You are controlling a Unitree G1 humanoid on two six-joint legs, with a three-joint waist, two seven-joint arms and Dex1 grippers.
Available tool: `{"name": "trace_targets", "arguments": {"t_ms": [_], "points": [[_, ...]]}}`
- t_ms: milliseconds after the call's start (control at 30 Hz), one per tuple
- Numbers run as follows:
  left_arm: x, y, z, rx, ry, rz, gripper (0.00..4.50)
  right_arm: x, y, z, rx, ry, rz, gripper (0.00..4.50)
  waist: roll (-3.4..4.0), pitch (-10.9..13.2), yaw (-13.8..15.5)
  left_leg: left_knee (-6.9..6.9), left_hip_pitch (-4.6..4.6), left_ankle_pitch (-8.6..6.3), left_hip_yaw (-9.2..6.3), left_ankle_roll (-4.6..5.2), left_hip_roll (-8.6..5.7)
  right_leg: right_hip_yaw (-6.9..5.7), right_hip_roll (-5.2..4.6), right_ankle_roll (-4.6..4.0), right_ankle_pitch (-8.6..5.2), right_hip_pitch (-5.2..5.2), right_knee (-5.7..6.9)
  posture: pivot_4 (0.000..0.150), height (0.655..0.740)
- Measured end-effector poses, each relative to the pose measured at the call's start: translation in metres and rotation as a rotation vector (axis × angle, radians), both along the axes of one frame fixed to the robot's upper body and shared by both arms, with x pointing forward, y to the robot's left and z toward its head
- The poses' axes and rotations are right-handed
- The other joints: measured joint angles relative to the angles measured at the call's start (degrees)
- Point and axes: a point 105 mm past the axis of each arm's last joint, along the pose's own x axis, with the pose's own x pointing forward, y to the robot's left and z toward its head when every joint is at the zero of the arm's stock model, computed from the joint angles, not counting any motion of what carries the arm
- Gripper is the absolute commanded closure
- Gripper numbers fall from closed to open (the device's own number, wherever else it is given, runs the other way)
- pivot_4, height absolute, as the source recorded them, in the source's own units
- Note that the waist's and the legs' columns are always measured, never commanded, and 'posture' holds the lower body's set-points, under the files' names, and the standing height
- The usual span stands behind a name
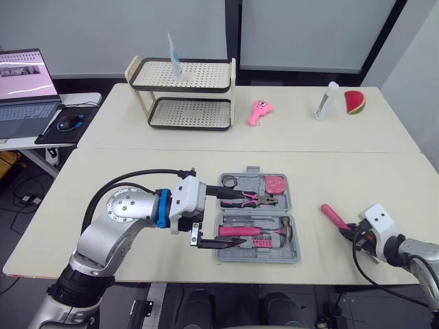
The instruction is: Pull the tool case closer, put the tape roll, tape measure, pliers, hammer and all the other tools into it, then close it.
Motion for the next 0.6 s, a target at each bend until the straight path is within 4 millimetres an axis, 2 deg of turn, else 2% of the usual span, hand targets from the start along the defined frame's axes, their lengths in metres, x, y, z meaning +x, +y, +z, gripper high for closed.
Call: {"name": "trace_targets", "arguments": {"t_ms": [100,233,300,467,600], "points": [[0.0,0.004,-0.001,0.01,0.002,0.013,0.0,0.001,0.016,0.015,-0.013,-0.016,0.087,3.77,0.07,0.0,-0.1,0.0,-0.01,0.0,0.0,0.0,0.0,0.01,0.0,0.0,0.0,-0.03,0.02,0.15,0.74],[-0.003,0.031,-0.011,0.083,0.016,0.061,0.0,-0.01,0.072,0.061,-0.118,-0.028,0.441,3.77,0.14,0.1,-0.7,-0.09,0.0,0.0,-0.1,0.01,0.11,0.01,0.09,0.0,0.0,-0.11,0.02,0.15,0.74],[-0.008,0.043,-0.019,0.123,0.039,0.06,0.0,-0.019,0.104,0.076,-0.14,-0.033,0.594,3.77,0.09,0.1,-0.6,-0.13,-0.02,-0.01,-0.23,0.02,0.11,-0.06,0.1,0.0,0.0,-0.1,-0.02,0.15,0.74],[-0.021,0.069,-0.035,0.234,0.069,0.038,0.0,-0.033,0.154,0.078,-0.195,0.054,0.792,3.77,0.02,0.1,-0.2,-0.06,-0.05,-0.01,-0.2,0.01,-0.02,-0.07,-0.02,0.0,0.0,-0.12,-0.02,0.15,0.74],[-0.025,0.078,-0.041,0.258,0.09,0.05,0.0,-0.041,0.188,0.07,-0.201,0.095,0.869,3.77,-0.02,0.1,-0.2,-0.08,-0.1,-0.01,-0.23,0.02,0.01,-0.07,0.0,-0.01,0.0,-0.19,-0.02,0.15,0.74]]}}
